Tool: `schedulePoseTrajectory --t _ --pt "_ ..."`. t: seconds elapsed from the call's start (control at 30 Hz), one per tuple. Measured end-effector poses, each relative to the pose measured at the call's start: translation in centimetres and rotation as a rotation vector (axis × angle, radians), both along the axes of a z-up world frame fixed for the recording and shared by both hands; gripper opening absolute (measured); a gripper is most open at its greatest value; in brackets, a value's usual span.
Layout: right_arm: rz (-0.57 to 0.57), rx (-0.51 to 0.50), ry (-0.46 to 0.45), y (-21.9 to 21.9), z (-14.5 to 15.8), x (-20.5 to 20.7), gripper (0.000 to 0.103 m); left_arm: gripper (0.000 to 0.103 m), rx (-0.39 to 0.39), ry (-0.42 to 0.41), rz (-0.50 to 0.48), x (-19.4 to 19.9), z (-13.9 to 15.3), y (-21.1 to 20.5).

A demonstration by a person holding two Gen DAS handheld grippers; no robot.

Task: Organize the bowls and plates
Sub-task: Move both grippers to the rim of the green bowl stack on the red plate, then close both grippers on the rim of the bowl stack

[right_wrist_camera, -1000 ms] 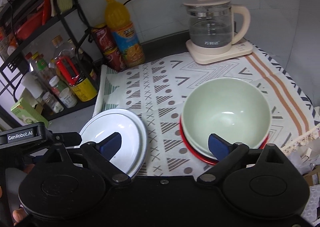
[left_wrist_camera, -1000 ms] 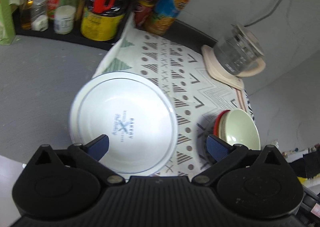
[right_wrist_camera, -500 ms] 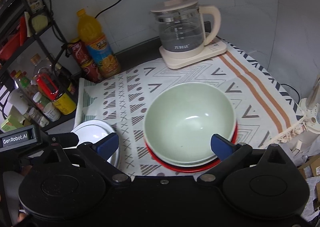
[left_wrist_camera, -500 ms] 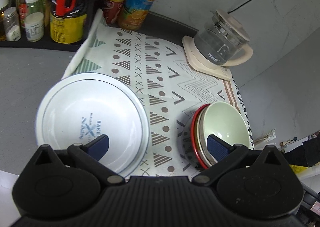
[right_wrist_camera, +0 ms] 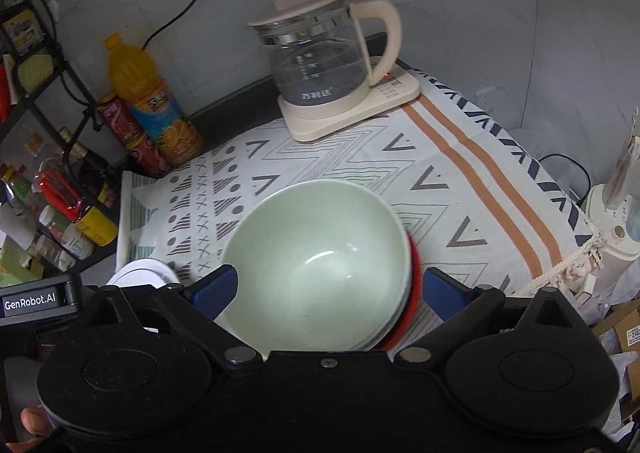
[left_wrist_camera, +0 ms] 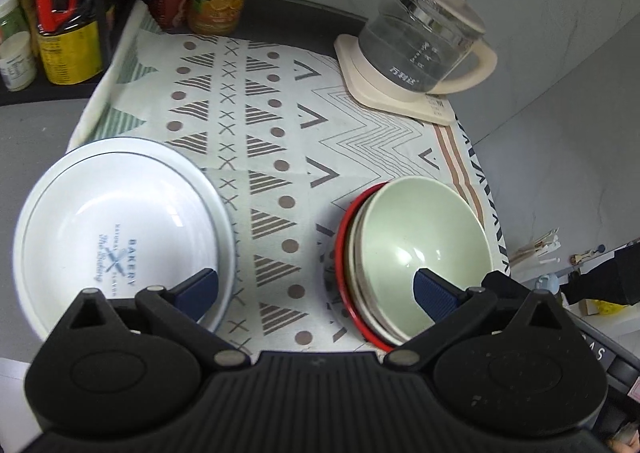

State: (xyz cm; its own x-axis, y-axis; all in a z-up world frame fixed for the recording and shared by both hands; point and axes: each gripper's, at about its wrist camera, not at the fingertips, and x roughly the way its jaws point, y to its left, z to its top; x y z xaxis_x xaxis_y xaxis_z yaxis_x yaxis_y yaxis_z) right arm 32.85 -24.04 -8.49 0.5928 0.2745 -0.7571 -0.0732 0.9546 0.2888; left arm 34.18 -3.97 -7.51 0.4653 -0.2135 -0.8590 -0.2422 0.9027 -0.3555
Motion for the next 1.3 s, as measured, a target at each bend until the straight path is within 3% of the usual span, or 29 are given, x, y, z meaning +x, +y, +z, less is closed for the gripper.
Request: schedulePoseTrajectory --t 0.37,0.63,0.73,0.8,0.9,1.07,1.2,1.3 --pt "-0.018 0.012 0.077 -2.6 -2.9 2.2 0.098 0.102 -0.007 0.07 0.005 2.9 -2.9 -2.6" --pt "0.003 0.05 0.168 -3.2 -5.9 3.5 0.069 0.098 -0.022 0.093 0.011 3.5 -5.2 -3.2" --pt "0.004 0.059 0.205 -3.4 -6.9 3.9 0.056 0.089 -0.036 0.119 0.028 3.7 -6.3 -3.0" --pt "0.007 0.072 0.225 -3.5 -7.5 4.1 0.047 0.076 -0.051 0.132 0.039 3.8 -6.9 -2.7" --pt "0.014 0.081 0.247 -3.5 -8.1 4.5 0.043 0.058 -0.077 0.162 0.057 4.2 -7.8 -2.5" --pt "0.044 0.072 0.266 -2.9 -8.8 5.1 0.039 0.047 -0.119 0.187 0.077 4.7 -8.8 -2.1" --pt "0.058 0.064 0.271 -2.4 -9.2 5.4 0.037 0.031 -0.167 0.189 0.061 5.0 -9.1 -2.3" --pt "0.065 0.054 0.271 -2.2 -9.2 5.5 0.036 0.031 -0.124 0.191 0.023 5.2 -8.8 -2.9"
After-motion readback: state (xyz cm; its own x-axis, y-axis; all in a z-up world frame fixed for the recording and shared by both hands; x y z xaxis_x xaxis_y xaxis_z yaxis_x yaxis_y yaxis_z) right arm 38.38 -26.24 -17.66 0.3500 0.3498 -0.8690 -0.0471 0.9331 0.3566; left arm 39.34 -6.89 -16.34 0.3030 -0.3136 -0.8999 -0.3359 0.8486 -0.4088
